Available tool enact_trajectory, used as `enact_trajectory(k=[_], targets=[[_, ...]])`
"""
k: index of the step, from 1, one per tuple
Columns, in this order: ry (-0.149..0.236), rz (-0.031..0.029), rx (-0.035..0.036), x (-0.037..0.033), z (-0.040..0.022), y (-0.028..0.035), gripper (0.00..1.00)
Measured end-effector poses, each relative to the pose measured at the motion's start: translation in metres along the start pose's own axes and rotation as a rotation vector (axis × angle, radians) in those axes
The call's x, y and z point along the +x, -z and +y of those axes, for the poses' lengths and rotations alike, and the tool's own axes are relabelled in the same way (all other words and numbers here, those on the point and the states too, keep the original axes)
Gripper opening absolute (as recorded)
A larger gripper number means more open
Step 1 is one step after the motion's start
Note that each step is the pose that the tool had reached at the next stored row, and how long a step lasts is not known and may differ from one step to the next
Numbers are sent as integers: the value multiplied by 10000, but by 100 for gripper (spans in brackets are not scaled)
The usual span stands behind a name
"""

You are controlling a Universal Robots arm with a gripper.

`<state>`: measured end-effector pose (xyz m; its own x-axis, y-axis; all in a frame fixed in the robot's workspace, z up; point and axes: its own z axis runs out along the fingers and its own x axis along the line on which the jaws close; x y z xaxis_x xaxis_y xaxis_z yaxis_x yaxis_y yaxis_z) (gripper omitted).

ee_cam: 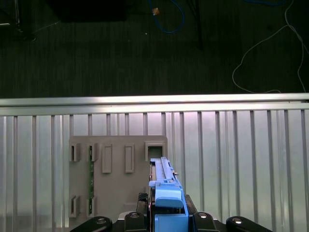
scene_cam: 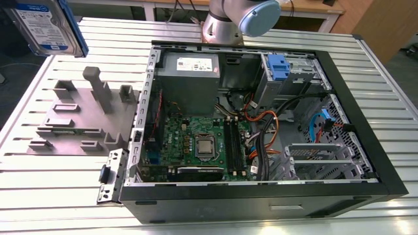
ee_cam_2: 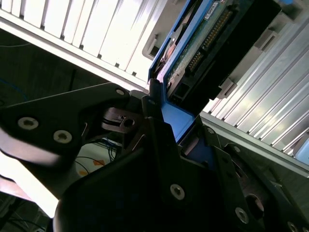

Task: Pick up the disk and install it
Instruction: 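Pick up the disk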

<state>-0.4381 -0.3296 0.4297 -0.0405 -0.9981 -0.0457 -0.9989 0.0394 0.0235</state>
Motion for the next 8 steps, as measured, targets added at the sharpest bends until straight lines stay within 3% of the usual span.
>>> enact_trajectory(k=[8], targets=[[0, 0, 0, -1, 0, 14, 37]])
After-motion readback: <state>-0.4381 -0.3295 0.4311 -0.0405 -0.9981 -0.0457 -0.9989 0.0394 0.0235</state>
